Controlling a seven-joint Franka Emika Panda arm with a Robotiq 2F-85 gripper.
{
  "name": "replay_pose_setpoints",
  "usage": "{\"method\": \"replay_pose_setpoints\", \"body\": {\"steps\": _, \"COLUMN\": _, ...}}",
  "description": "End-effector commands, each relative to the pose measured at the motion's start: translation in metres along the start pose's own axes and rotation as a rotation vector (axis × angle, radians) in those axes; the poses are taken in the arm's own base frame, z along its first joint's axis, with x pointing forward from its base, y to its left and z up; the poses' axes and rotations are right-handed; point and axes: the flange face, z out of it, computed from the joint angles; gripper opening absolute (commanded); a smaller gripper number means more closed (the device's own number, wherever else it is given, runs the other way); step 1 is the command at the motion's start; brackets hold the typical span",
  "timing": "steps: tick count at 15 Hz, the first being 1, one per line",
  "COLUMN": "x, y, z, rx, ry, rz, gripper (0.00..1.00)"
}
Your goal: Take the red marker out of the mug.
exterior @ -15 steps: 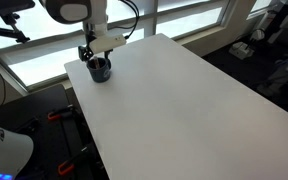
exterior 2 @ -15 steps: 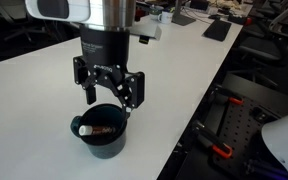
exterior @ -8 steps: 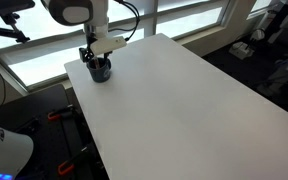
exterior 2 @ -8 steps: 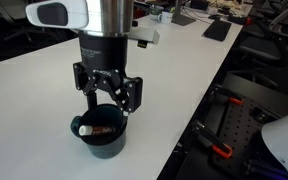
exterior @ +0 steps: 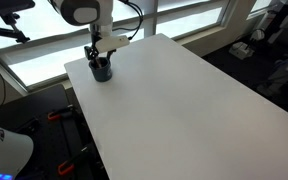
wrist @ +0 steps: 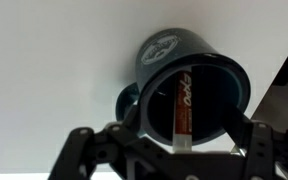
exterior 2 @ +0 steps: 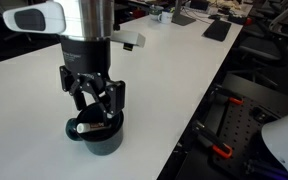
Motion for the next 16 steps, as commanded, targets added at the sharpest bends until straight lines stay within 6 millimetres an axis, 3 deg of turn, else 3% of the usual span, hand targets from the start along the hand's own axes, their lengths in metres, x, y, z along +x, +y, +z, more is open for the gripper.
{"method": "replay_pose_setpoints", "body": {"steps": 1, "x": 0.014, "y": 0.010, "z": 0.010, "rx": -0.020, "ry": -0.038, "rz": 0.028, "gripper": 0.86}}
{"method": "replay_pose_setpoints", "body": {"steps": 7, "x": 0.030, "y": 0.002, "z": 0.018, "rx": -0.006, "ry": -0.098, "rz": 0.085, "gripper": 0.83}}
{"method": "replay_pose_setpoints", "body": {"steps": 10, "x": 0.035, "y": -0.001, "z": 0.019, "rx": -0.011, "ry": -0.115, "rz": 0.108, "gripper": 0.75}}
{"method": "replay_pose_setpoints", "body": {"steps": 11, "x": 0.036, "y": -0.001, "z": 0.020, "rx": -0.010, "ry": -0.119, "rz": 0.115, "gripper": 0.78}}
{"method": "replay_pose_setpoints", "body": {"steps": 12, "x": 0.037, "y": -0.001, "z": 0.021, "rx": -0.010, "ry": -0.122, "rz": 0.122, "gripper": 0.94}}
{"method": "replay_pose_setpoints", "body": {"steps": 16, "x": 0.036, "y": -0.002, "z": 0.014, "rx": -0.028, "ry": -0.113, "rz": 0.145, "gripper": 1.00}}
